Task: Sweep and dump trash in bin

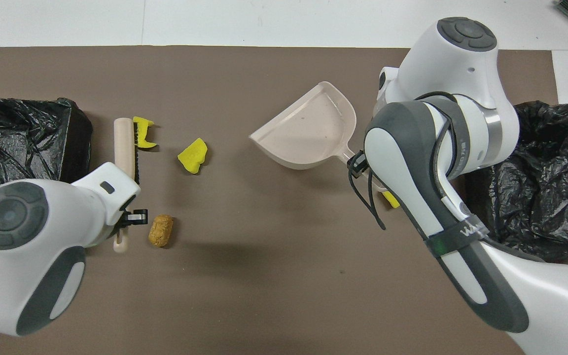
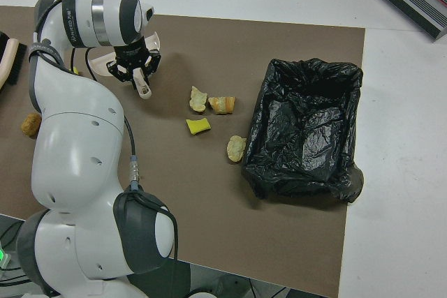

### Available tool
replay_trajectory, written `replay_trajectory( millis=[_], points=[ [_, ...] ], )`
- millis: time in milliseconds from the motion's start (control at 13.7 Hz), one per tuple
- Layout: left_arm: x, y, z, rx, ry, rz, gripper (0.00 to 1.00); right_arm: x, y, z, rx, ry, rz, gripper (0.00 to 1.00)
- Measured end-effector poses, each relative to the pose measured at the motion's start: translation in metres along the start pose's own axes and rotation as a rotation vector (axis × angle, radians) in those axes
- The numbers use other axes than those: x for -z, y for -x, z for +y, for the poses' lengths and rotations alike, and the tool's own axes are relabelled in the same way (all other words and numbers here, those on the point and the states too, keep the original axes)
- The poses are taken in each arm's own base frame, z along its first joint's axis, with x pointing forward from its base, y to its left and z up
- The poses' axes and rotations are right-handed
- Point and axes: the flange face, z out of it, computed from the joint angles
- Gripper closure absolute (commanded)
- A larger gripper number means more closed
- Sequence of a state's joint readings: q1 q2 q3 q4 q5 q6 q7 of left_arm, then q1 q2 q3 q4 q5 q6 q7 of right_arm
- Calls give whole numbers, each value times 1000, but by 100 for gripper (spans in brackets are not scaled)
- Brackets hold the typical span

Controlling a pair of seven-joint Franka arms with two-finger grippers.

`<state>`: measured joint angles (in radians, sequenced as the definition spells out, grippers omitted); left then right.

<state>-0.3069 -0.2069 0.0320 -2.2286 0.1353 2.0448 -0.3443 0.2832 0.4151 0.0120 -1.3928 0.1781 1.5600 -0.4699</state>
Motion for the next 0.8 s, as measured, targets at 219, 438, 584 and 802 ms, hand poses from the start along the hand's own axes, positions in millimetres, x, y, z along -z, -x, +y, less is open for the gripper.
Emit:
replay_trajectory(
  millis=[219,438,584,802],
  points=[
    [-16,-33,-53,-2,-3,5,100,-20,4,-35,222,117,-111,100],
    [-58,-58,-53,-15,-11,-34,100,-47,11,-75,411,214,-160,100],
    [-95,-72,-43,-28,-9,-43,100,-64,23,-67,521,253,-189,100],
    [-128,-85,-36,-36,-4,-38,100,-84,31,-53,584,282,-213,100]
  ],
)
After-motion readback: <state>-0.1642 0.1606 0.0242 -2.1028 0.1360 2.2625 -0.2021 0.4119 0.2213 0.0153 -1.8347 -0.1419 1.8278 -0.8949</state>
